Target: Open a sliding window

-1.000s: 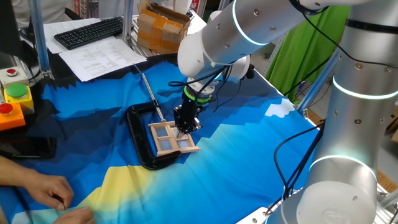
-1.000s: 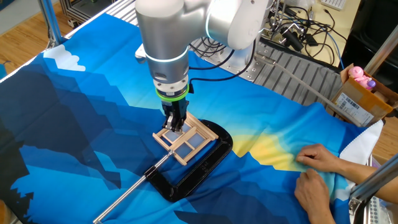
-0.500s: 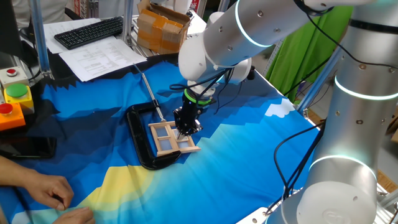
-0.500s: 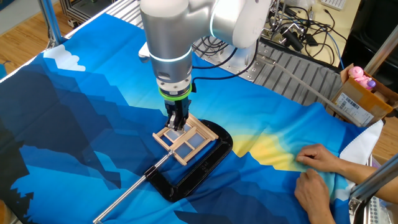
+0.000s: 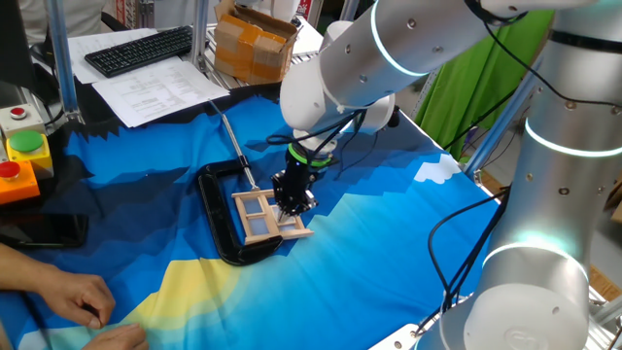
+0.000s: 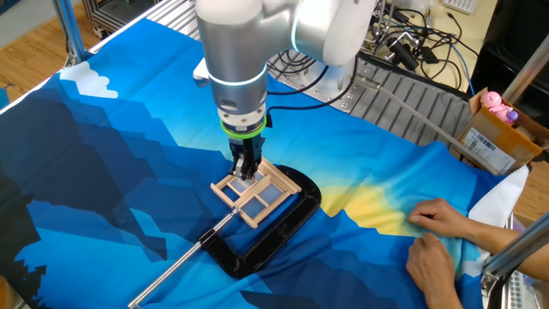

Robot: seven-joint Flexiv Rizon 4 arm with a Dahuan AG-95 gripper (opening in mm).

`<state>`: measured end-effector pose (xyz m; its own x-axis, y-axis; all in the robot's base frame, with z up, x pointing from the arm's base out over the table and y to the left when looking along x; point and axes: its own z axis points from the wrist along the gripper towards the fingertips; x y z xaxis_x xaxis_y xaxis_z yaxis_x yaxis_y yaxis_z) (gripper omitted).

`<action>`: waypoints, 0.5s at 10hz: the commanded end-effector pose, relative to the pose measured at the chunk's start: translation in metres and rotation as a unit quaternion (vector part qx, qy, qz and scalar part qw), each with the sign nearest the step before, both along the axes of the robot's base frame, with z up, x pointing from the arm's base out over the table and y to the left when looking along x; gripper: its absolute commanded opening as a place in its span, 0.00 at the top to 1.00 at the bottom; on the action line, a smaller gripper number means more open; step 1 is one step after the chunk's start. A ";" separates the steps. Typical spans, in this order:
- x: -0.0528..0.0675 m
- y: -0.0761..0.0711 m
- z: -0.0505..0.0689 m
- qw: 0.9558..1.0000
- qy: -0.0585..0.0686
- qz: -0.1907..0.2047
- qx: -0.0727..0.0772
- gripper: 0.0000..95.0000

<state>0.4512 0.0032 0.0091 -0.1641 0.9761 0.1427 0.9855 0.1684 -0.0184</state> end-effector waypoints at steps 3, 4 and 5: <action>-0.004 0.003 -0.004 1.000 0.007 0.003 -0.006 1.00; -0.005 0.004 -0.002 1.000 0.011 0.003 -0.006 1.00; -0.006 0.004 -0.002 1.000 0.013 -0.002 -0.006 1.00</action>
